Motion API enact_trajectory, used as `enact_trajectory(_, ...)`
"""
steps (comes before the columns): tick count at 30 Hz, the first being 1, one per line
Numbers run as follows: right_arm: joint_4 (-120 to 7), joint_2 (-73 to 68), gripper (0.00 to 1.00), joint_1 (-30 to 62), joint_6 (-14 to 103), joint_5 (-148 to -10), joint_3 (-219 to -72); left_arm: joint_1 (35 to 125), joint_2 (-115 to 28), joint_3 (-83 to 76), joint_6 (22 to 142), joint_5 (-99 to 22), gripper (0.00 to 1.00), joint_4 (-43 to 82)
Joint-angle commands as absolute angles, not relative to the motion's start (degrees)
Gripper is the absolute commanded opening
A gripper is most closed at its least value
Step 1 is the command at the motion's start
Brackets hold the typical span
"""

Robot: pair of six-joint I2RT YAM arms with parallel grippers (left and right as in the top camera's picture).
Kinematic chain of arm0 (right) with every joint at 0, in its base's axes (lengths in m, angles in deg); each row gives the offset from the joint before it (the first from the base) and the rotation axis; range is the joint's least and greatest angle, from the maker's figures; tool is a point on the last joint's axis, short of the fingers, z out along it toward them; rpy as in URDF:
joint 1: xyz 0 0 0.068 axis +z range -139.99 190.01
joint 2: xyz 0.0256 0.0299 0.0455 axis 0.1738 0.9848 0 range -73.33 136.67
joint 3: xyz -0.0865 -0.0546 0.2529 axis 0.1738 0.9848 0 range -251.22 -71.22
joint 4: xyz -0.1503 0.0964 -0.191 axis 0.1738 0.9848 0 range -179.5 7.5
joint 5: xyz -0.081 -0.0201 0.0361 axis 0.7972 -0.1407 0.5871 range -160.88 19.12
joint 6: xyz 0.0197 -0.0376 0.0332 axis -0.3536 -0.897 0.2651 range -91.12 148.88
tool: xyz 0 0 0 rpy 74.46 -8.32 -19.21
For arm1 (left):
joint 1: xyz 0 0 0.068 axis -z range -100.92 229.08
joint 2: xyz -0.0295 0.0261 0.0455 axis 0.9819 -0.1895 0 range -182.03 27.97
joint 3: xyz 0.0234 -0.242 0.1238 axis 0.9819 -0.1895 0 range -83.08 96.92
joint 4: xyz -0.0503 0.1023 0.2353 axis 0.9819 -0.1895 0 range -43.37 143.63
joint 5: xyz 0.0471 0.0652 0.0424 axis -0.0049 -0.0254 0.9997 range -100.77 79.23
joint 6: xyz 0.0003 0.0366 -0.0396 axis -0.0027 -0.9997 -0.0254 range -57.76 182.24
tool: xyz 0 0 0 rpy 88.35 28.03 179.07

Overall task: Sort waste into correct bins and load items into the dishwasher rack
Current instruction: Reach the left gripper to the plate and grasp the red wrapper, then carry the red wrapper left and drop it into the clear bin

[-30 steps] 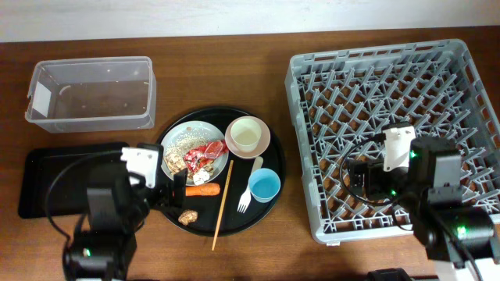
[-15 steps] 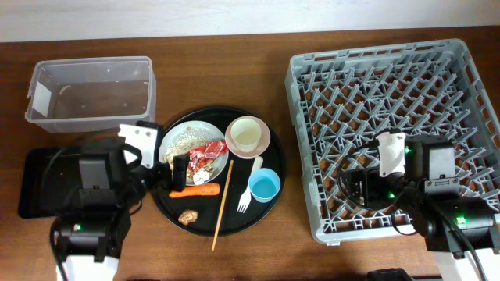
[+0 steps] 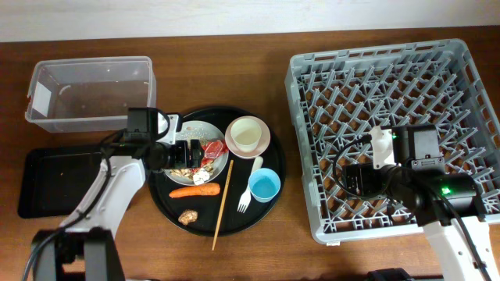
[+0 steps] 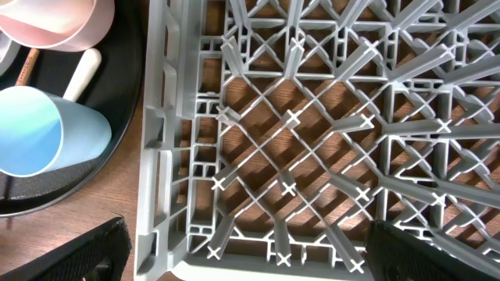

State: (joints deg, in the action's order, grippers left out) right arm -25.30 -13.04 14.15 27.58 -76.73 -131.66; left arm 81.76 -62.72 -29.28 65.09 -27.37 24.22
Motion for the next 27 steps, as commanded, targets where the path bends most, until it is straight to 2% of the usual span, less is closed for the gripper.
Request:
enact_trajectory(1, -25.38, -12.80, 0.99, 14.48, 27.82, -76.20, -132.73, 81.71, -65.61, -28.80, 65.70, -31.45, 0.98, 24.44)
enact_trajectory(3, -25.38, -12.80, 0.99, 14.48, 27.82, -76.20, -132.73, 81.71, -66.11, -28.80, 65.70, -31.58, 0.89, 24.39)
enact_trajectory(4, -25.38, -12.80, 0.99, 14.48, 27.82, -76.20, -132.73, 81.71, -66.16, -28.80, 65.70, -31.58, 0.76, 24.28)
enact_trajectory(6, -25.38, -12.80, 0.99, 14.48, 27.82, -76.20, -132.73, 81.71, -66.16, -28.80, 65.70, -31.58, 0.66, 24.30)
enact_trajectory(9, -25.38, -12.80, 0.99, 14.48, 27.82, -76.20, -132.73, 81.71, -66.16, -28.80, 65.70, -31.58, 0.61, 24.30)
enact_trajectory(12, -25.38, -12.80, 0.99, 14.50, 27.82, -76.20, -132.73, 81.71, -66.16, -28.80, 65.70, -31.58, 0.52, 24.30)
enact_trajectory(16, -25.38, -12.80, 0.99, 14.48, 27.82, -76.20, -132.73, 81.71, -66.18, -28.80, 65.68, -31.56, 0.35, 24.39)
enact_trajectory(22, -25.38, -12.80, 0.99, 14.48, 27.82, -76.20, -132.73, 81.71, -66.20, -28.80, 65.68, -31.50, 0.22, 24.50)
enact_trajectory(26, -25.38, -12.80, 0.99, 14.48, 27.82, -76.20, -132.73, 81.69, -66.20, -28.80, 65.68, -31.37, 0.00, 24.96)
enact_trajectory(27, -25.38, -12.80, 0.99, 14.48, 27.82, -76.20, -132.73, 81.67, -66.20, -28.80, 65.68, -31.39, 0.00, 25.20)
